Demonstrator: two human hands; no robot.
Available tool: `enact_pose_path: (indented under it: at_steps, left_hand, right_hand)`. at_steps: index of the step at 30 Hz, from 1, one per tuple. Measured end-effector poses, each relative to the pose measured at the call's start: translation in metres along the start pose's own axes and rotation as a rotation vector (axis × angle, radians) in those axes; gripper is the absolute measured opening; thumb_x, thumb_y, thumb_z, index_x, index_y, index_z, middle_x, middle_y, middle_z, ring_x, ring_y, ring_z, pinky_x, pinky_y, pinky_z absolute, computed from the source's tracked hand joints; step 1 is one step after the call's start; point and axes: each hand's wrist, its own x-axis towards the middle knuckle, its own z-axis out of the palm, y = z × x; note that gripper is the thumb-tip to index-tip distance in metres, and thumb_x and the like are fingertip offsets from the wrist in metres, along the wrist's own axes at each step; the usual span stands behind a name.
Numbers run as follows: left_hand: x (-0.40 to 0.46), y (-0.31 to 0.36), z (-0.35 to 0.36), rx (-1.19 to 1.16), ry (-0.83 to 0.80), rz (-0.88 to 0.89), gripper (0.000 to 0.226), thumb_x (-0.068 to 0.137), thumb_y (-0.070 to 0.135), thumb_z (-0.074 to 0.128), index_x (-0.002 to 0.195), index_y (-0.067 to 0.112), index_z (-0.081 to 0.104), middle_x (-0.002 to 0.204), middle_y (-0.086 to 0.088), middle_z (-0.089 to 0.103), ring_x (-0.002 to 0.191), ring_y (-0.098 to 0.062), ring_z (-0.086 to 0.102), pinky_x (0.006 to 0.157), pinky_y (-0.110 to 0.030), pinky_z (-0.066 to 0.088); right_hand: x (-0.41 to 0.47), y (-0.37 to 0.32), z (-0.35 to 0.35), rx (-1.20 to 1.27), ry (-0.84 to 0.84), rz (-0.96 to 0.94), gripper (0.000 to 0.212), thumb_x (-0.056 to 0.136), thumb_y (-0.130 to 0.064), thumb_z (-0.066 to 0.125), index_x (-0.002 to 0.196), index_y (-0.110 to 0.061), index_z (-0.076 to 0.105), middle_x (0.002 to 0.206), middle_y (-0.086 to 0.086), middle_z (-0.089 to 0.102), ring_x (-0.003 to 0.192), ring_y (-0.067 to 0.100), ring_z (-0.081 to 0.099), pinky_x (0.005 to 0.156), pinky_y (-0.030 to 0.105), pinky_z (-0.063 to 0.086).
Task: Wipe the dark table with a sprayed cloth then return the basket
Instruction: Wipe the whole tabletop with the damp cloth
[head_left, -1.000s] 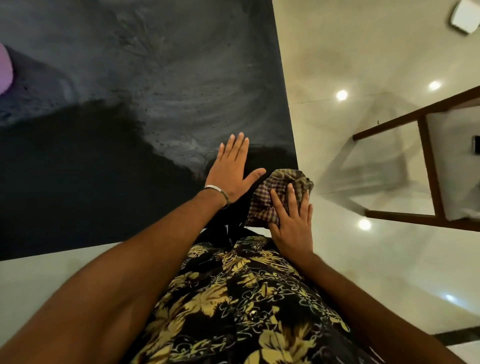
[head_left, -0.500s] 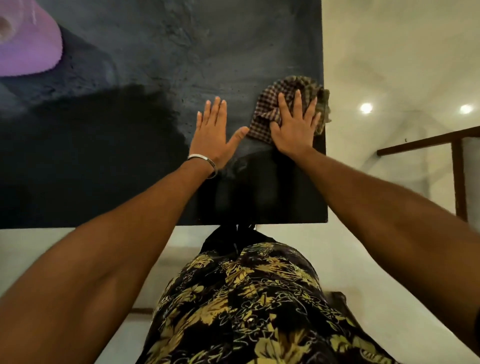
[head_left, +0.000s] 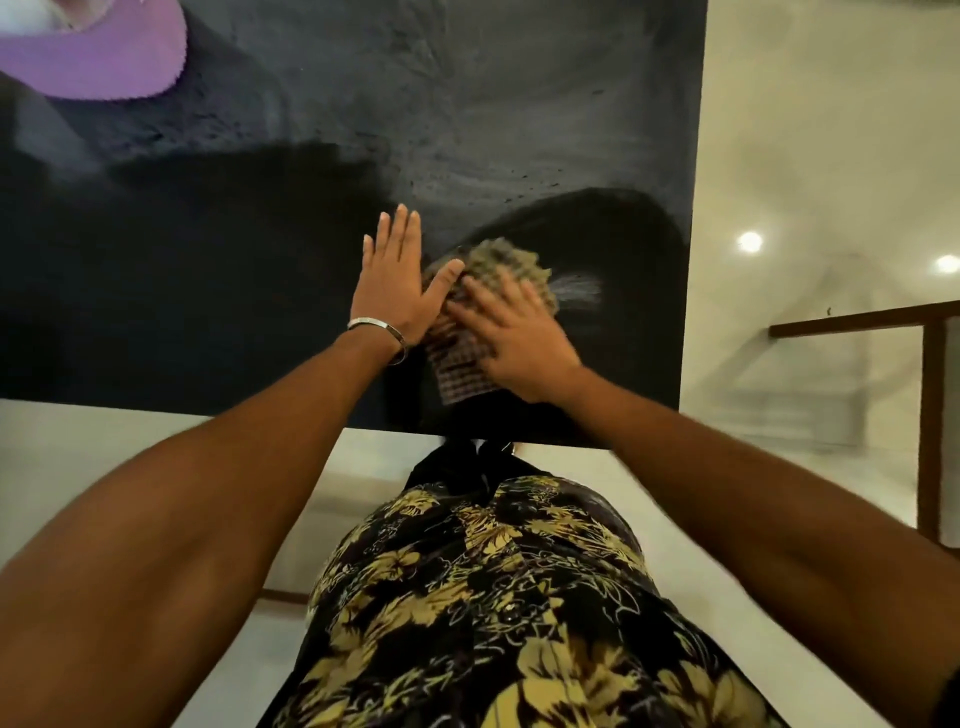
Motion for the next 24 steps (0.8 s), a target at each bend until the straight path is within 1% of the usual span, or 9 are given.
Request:
enact_pose_path:
  at_steps: [2, 5, 7, 9, 11, 15, 19, 21, 24]
  left_hand:
    - [-0.002, -0.001, 0.002, 0.014, 0.0, 0.002, 0.084, 0.094, 0.064, 0.022, 0.154, 0.007, 0.005, 0.162, -0.009, 0.0, 0.149, -0.024, -0.006, 0.121, -0.043, -0.002]
    - [-0.004, -0.001, 0.001, 0.006, 0.001, -0.009, 0.084, 0.094, 0.065, 0.021, 0.154, 0.008, 0.005, 0.162, -0.009, -0.001, 0.149, -0.024, -0.006, 0.122, -0.043, -0.002]
    - [-0.005, -0.002, 0.0, 0.0, 0.004, -0.009, 0.085, 0.093, 0.066, 0.02, 0.154, 0.008, 0.004, 0.162, -0.009, -0.001, 0.149, -0.024, -0.006, 0.122, -0.043, -0.002]
    - [-0.006, -0.003, -0.001, -0.011, 0.004, -0.012, 0.086, 0.092, 0.066, 0.019, 0.154, 0.008, 0.004, 0.162, -0.009, -0.002, 0.149, -0.023, -0.007, 0.122, -0.043, -0.002]
    - [-0.006, -0.005, -0.002, -0.031, 0.005, -0.007, 0.086, 0.092, 0.066, 0.019, 0.154, 0.008, 0.004, 0.162, -0.009, -0.002, 0.149, -0.023, -0.007, 0.122, -0.043, -0.002]
    - [-0.005, -0.01, -0.003, -0.032, 0.0, 0.032, 0.087, 0.092, 0.067, 0.019, 0.154, 0.008, 0.003, 0.162, -0.009, -0.002, 0.149, -0.023, -0.008, 0.121, -0.044, -0.003]
    - [-0.002, -0.007, -0.001, 0.031, -0.026, 0.061, 0.089, 0.089, 0.07, 0.013, 0.154, 0.01, 0.002, 0.162, -0.008, -0.003, 0.149, -0.022, -0.008, 0.121, -0.043, -0.003]
    - [0.001, -0.002, -0.002, 0.033, -0.044, 0.106, 0.091, 0.088, 0.071, 0.011, 0.154, 0.01, 0.002, 0.162, -0.008, -0.004, 0.149, -0.023, -0.009, 0.121, -0.043, -0.003]
    - [0.007, 0.009, -0.002, 0.033, -0.054, 0.16, 0.09, 0.09, 0.071, 0.014, 0.154, 0.009, 0.002, 0.162, -0.008, -0.004, 0.149, -0.023, -0.009, 0.122, -0.043, -0.002]
  right_hand:
    - [-0.012, 0.052, -0.01, 0.023, 0.07, 0.243, 0.076, 0.089, -0.041, 0.05, 0.158, -0.036, 0.018, 0.167, 0.003, 0.008, 0.152, 0.038, -0.002, 0.122, 0.057, 0.003]
    - [-0.028, 0.11, -0.027, 0.091, 0.11, 0.575, 0.07, 0.096, -0.045, 0.041, 0.159, -0.036, 0.012, 0.168, 0.005, 0.003, 0.151, 0.042, -0.003, 0.121, 0.06, 0.003]
    - [-0.025, 0.11, -0.03, 0.138, 0.123, 0.732, 0.07, 0.097, -0.046, 0.039, 0.159, -0.035, 0.01, 0.168, 0.006, 0.0, 0.151, 0.043, -0.005, 0.121, 0.061, 0.003]
    - [-0.017, 0.078, -0.026, 0.147, 0.144, 0.793, 0.072, 0.095, -0.044, 0.042, 0.159, -0.033, 0.01, 0.168, 0.007, -0.001, 0.15, 0.045, -0.006, 0.12, 0.063, 0.0]
    - [-0.013, 0.024, -0.015, 0.133, 0.125, 0.693, 0.075, 0.093, -0.043, 0.044, 0.159, -0.033, 0.009, 0.168, 0.006, -0.003, 0.15, 0.045, -0.01, 0.119, 0.061, -0.004]
    - [-0.014, -0.08, 0.014, 0.093, 0.003, 0.235, 0.076, 0.092, -0.045, 0.045, 0.159, -0.033, 0.01, 0.168, 0.005, -0.004, 0.15, 0.041, -0.016, 0.12, 0.062, -0.003]
    - [-0.017, -0.079, 0.02, 0.002, -0.082, -0.027, 0.077, 0.092, -0.049, 0.047, 0.158, -0.035, 0.01, 0.168, 0.002, -0.001, 0.151, 0.036, -0.013, 0.122, 0.055, -0.008]
    - [-0.025, -0.058, 0.019, -0.003, -0.045, 0.03, 0.076, 0.092, -0.05, 0.045, 0.158, -0.037, 0.009, 0.168, 0.0, 0.0, 0.152, 0.035, -0.01, 0.122, 0.055, -0.004]
    - [-0.047, -0.025, 0.018, 0.065, 0.055, 0.363, 0.074, 0.091, -0.05, 0.041, 0.157, -0.041, 0.008, 0.168, -0.002, -0.001, 0.152, 0.036, -0.009, 0.122, 0.059, 0.002]
